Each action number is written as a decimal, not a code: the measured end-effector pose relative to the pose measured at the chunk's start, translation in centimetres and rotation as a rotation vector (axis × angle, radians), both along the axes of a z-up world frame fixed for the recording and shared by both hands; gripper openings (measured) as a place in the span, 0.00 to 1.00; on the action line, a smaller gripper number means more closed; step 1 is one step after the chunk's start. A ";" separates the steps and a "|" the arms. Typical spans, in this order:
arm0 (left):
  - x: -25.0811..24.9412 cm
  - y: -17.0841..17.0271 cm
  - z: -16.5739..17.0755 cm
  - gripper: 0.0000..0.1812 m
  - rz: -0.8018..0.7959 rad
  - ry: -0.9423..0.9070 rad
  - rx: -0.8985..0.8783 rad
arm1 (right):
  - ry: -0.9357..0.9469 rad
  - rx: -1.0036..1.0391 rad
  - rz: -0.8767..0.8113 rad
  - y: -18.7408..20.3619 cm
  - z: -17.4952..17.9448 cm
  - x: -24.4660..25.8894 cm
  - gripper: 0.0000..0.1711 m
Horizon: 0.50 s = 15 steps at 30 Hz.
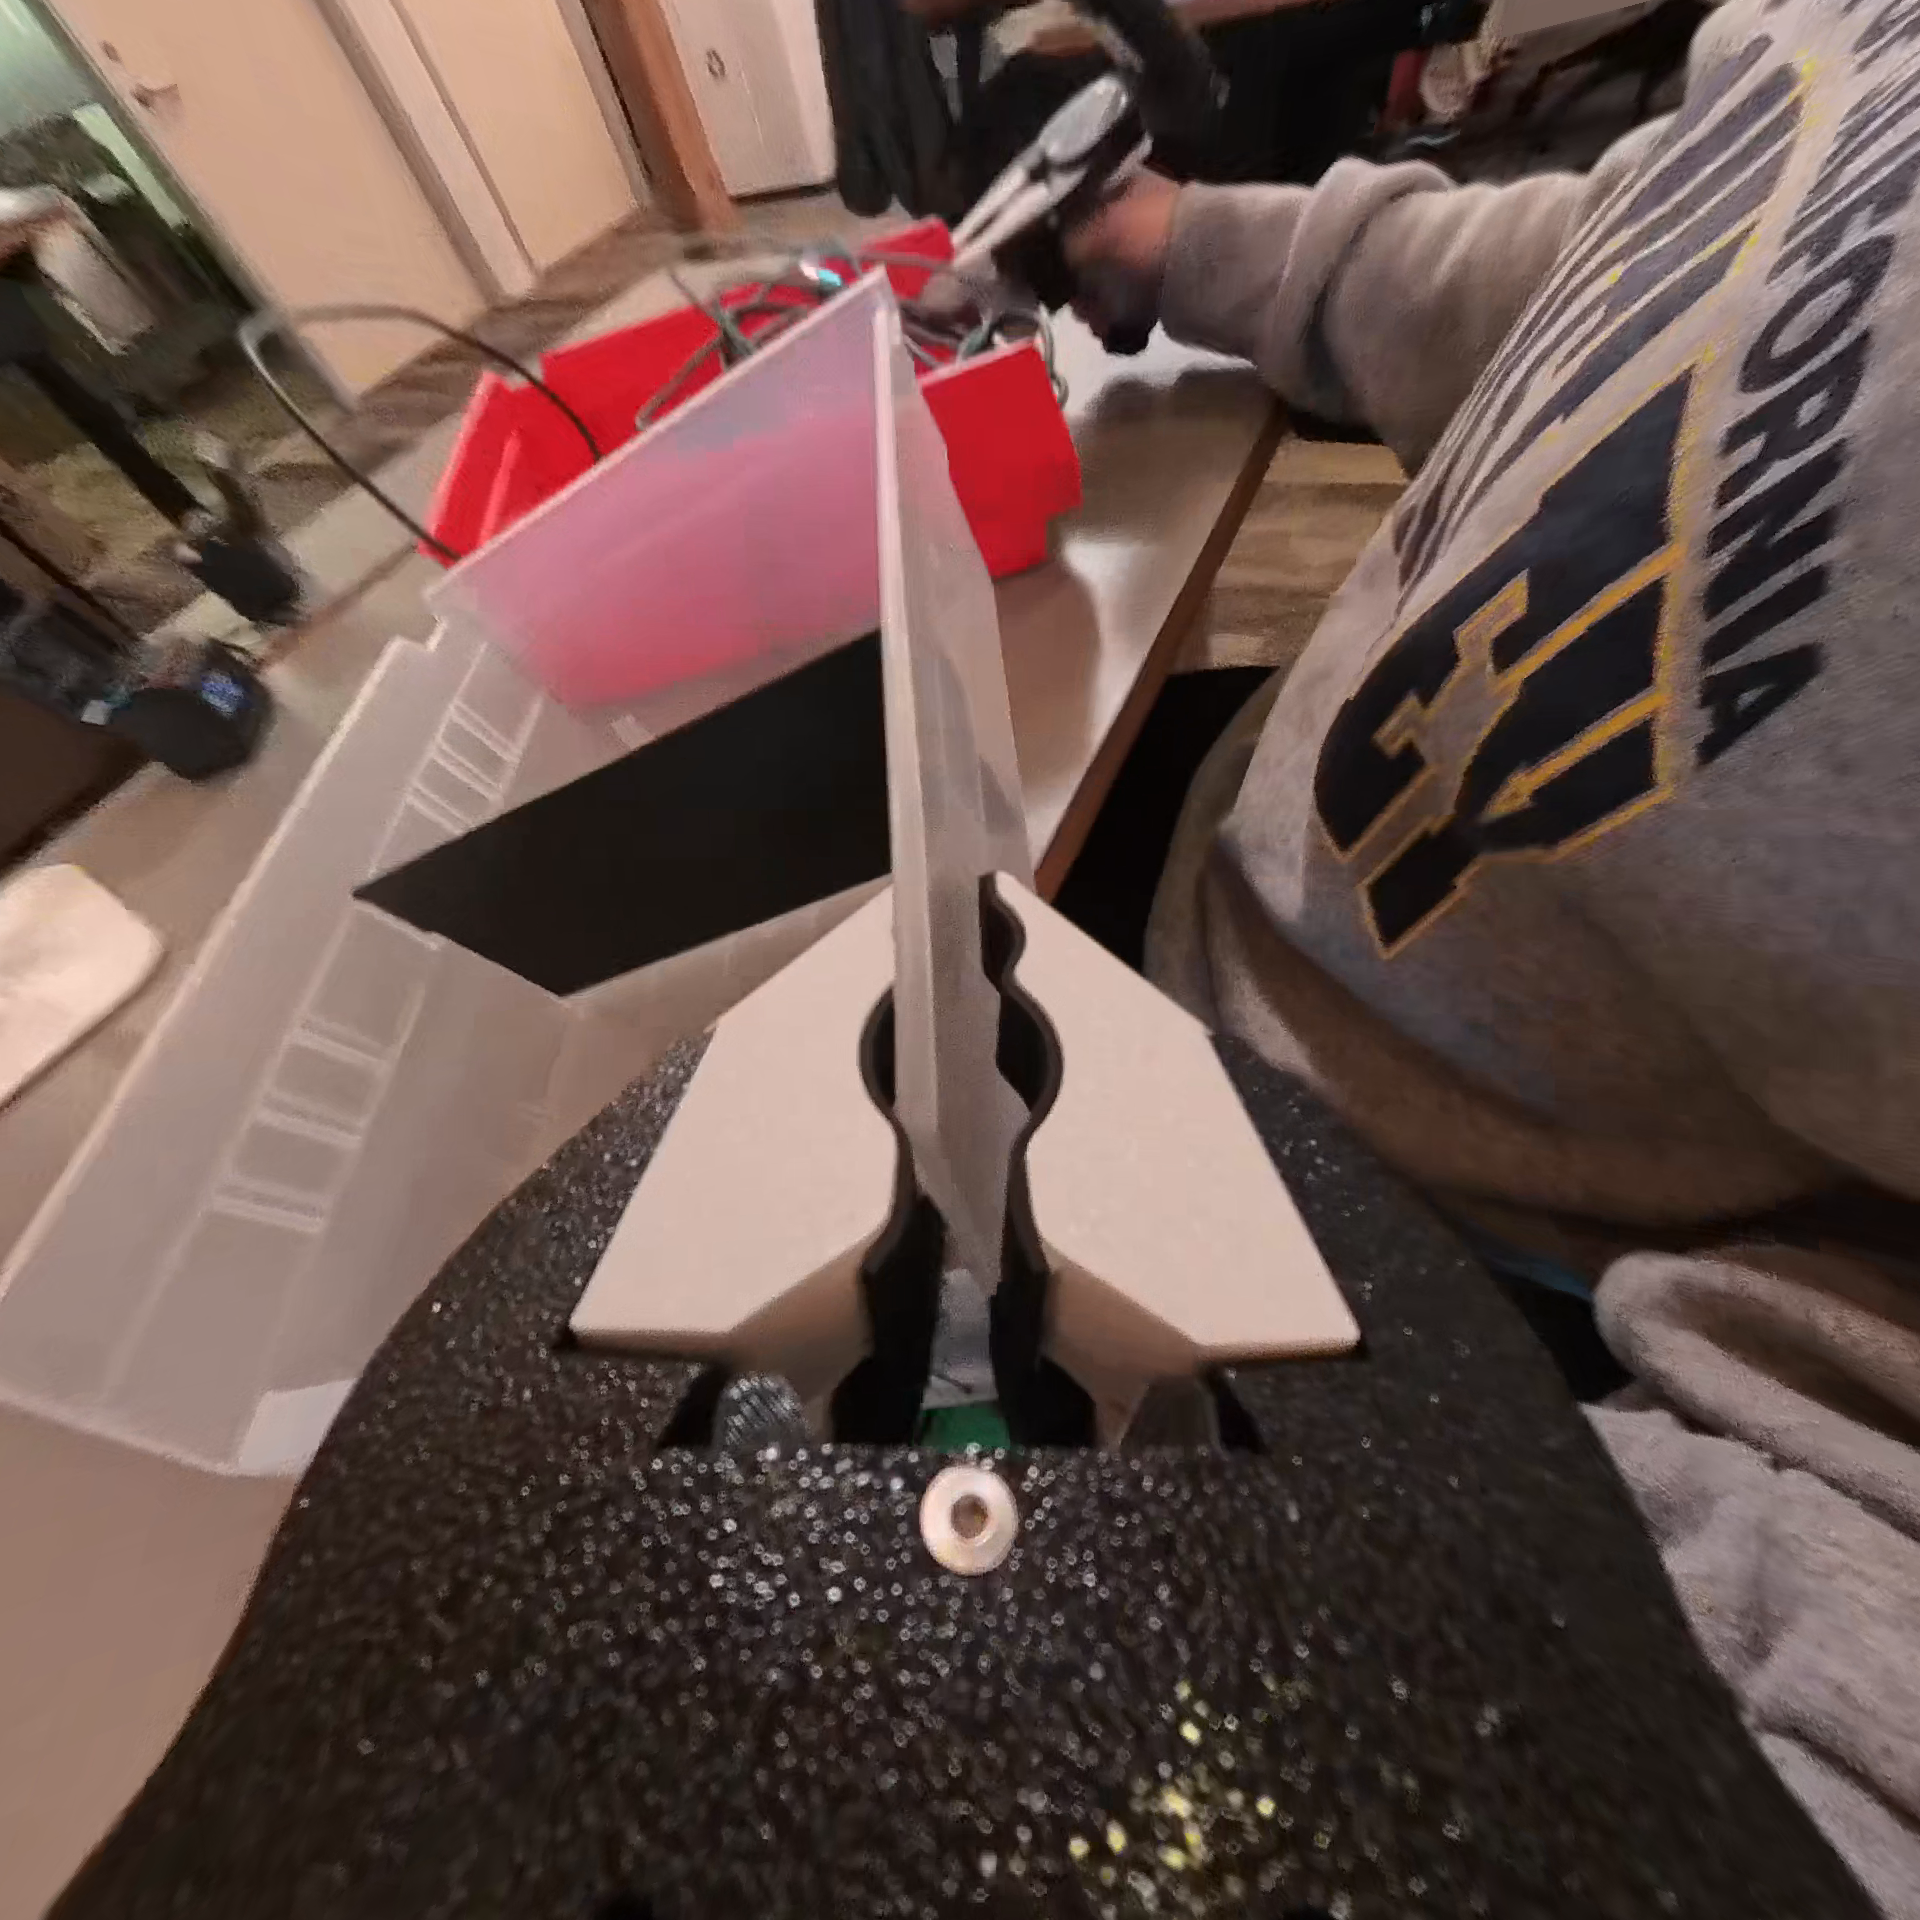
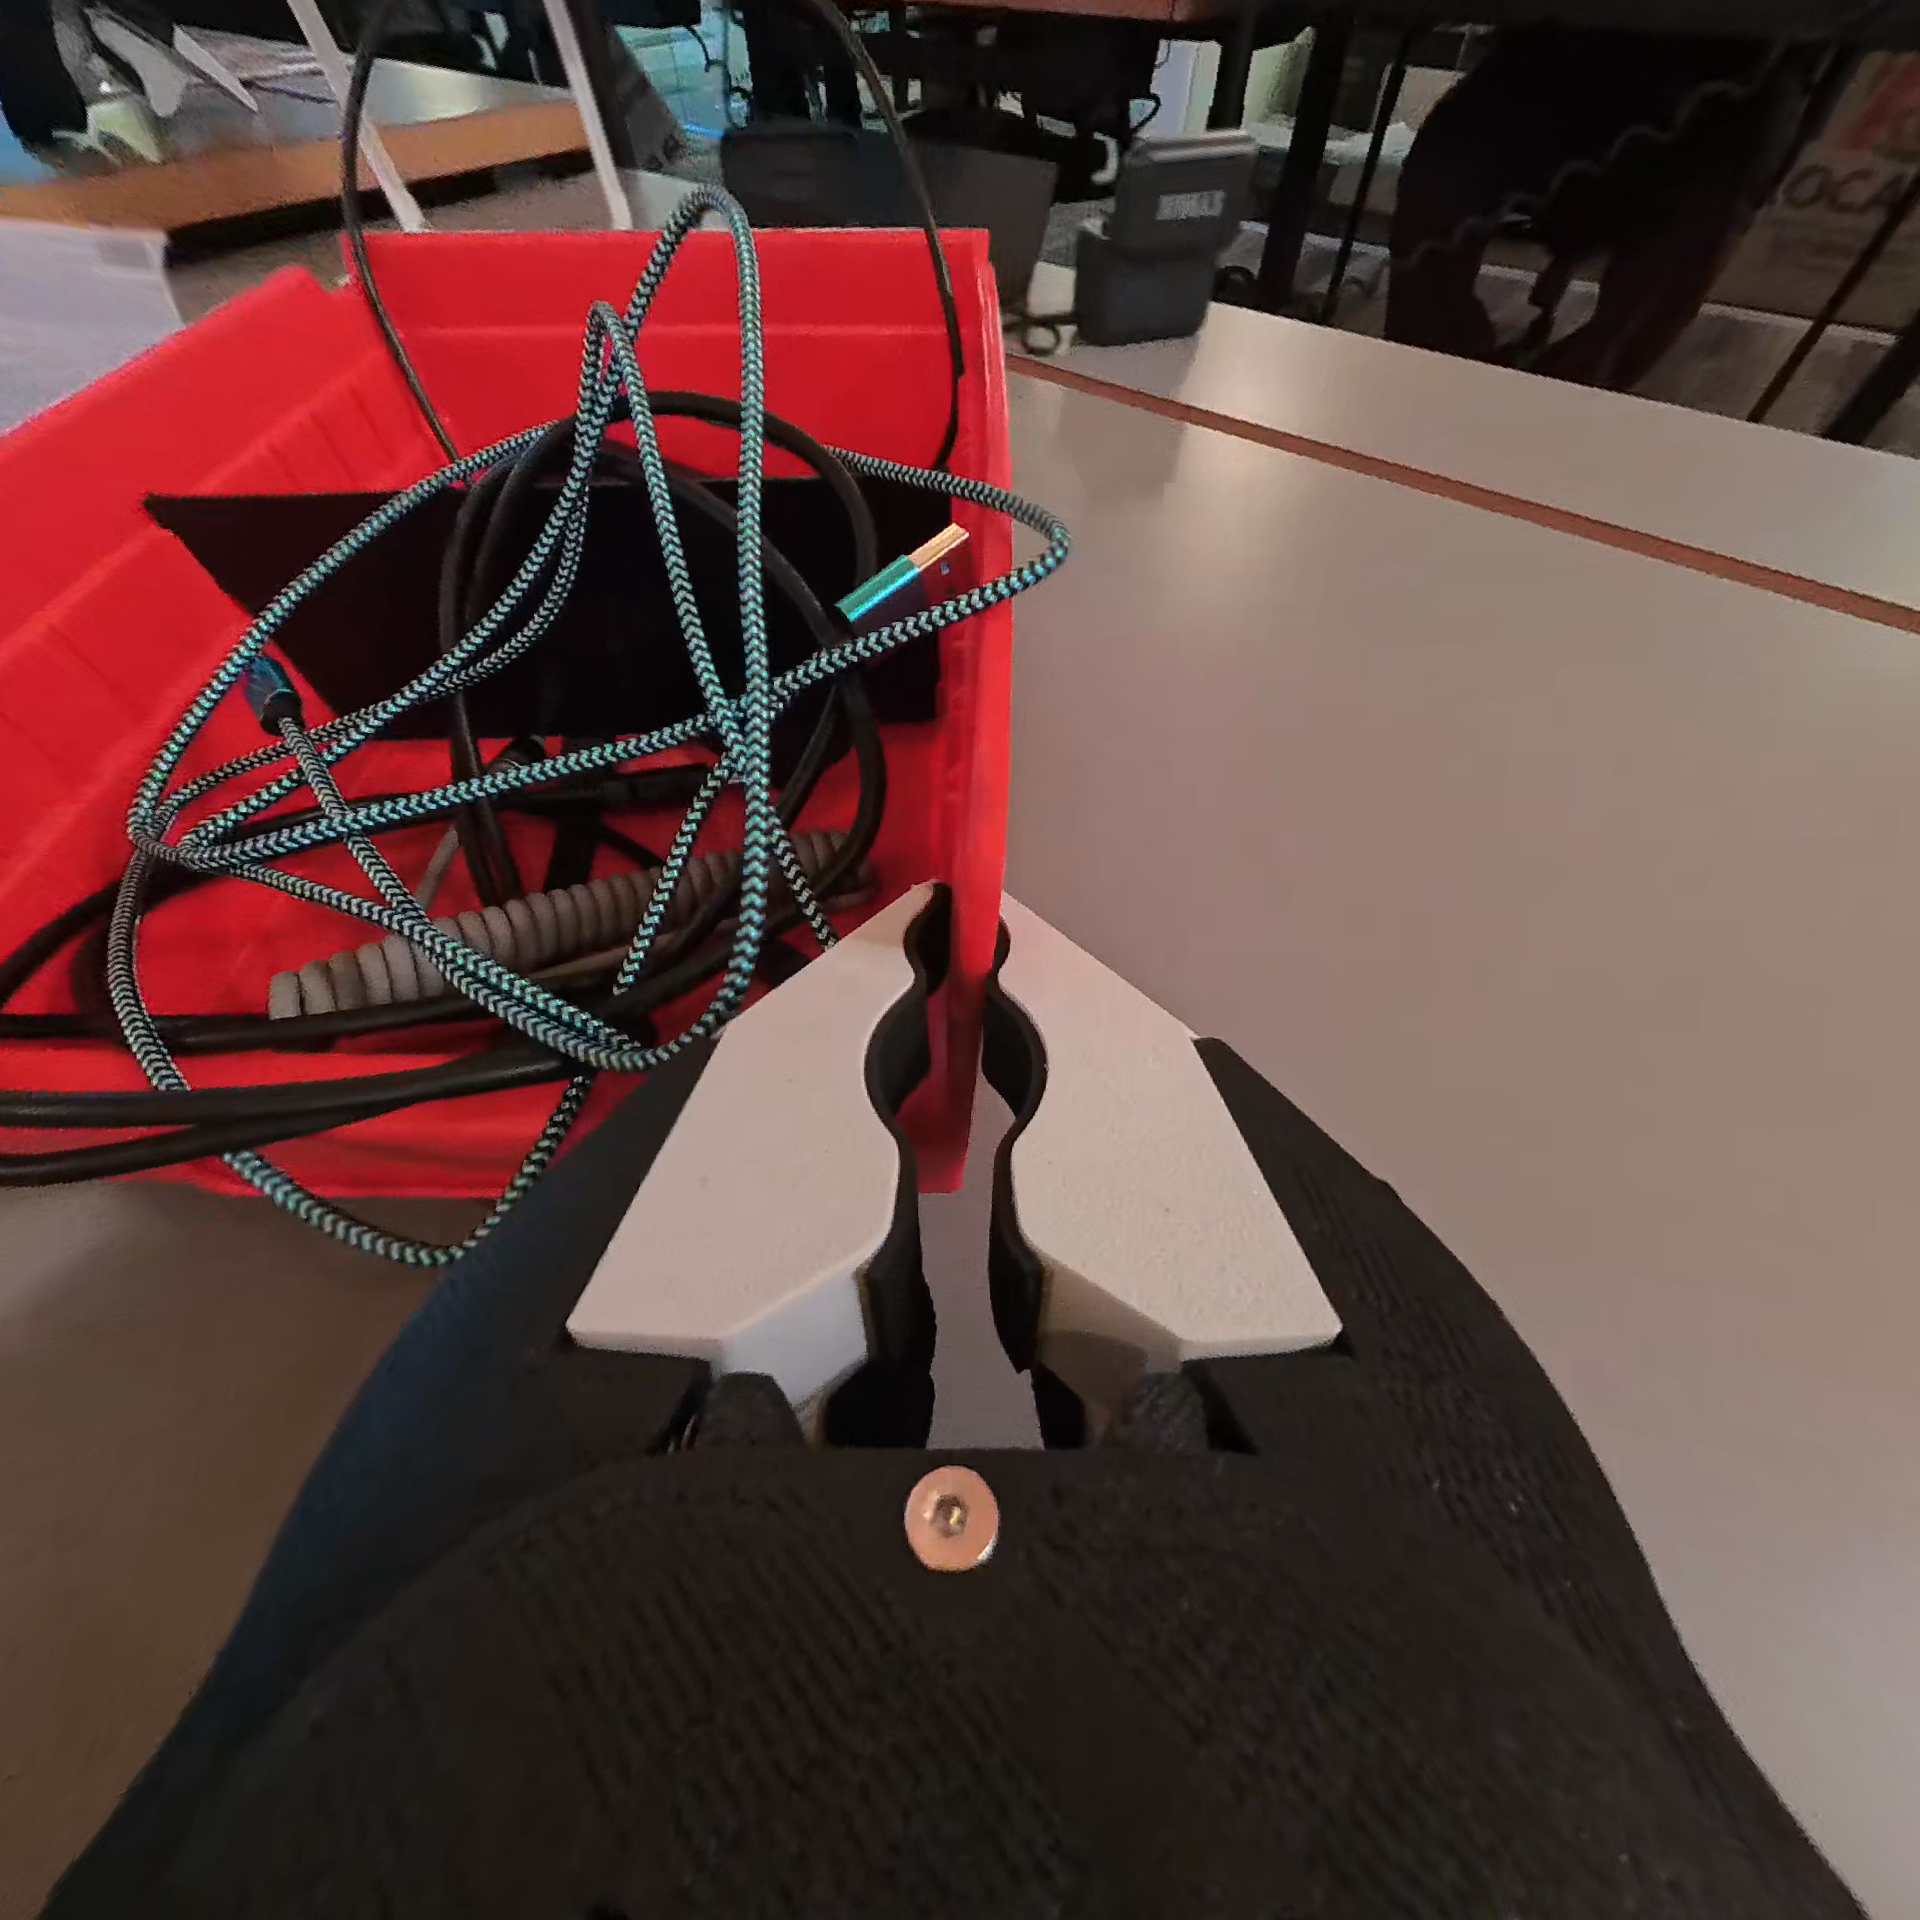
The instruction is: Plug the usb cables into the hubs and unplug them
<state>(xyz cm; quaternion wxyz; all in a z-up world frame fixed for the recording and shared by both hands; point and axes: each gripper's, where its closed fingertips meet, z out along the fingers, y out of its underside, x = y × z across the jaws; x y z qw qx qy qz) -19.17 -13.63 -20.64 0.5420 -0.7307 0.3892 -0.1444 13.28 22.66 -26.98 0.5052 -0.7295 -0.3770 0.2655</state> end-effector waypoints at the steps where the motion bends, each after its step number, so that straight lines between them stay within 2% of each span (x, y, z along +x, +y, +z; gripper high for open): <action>1: -0.5 -0.2 0.5 0.03 0.035 0.013 0.020 | -0.002 0.002 0.000 -0.1 0.0 -1.0 0.00; 6: -4.1 -0.1 3.3 0.02 0.305 0.122 0.126 | 0.019 -0.023 -0.094 -1.0 0.0 -5.0 0.00; 10: -4.4 1.1 6.1 0.02 0.463 0.245 0.194 | 0.043 -0.005 -0.199 -3.1 0.1 -8.0 0.01; 13: -3.1 3.2 8.7 0.02 0.521 0.282 0.267 | 0.066 0.028 -0.150 -5.9 0.3 -11.2 0.10; 15: -1.7 4.7 10.5 0.02 0.523 0.262 0.336 | 0.062 0.037 -0.108 -7.4 0.6 -12.2 0.29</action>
